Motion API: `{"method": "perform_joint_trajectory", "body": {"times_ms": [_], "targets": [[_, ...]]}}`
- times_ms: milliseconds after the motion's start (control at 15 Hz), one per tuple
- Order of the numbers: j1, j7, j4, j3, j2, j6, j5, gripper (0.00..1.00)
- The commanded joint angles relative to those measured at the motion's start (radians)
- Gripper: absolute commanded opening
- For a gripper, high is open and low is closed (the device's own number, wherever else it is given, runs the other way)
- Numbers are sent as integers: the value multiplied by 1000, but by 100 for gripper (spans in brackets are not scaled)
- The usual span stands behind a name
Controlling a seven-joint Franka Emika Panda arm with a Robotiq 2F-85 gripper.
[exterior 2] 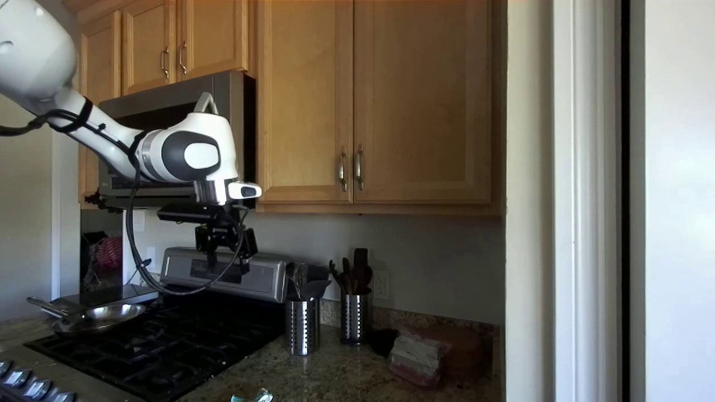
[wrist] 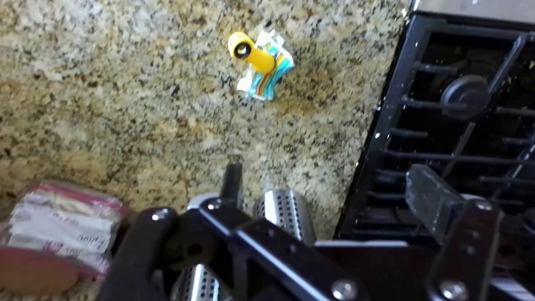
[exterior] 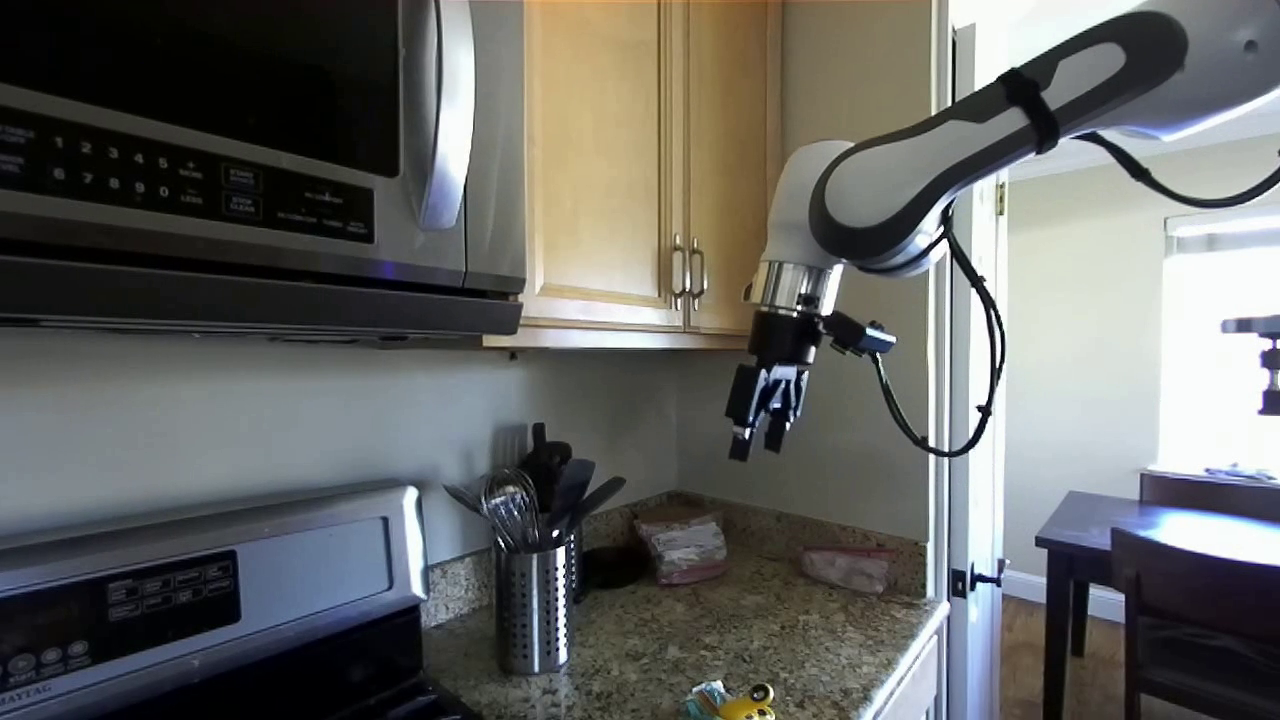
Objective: Open the cupboard, put the object inside then close it
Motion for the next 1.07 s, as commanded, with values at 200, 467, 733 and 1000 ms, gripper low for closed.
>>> {"method": "perform_joint_trajectory", "body": {"times_ms": [200, 467, 733, 1000], "targets": [[-56, 21, 64, -14, -50, 145, -76, 100], [-46, 5, 78, -16, -35, 123, -54, 100], [-43, 5, 78, -15, -30, 123, -54, 100], [-60, -2, 146, -25, -8, 181, -72, 100]]}}
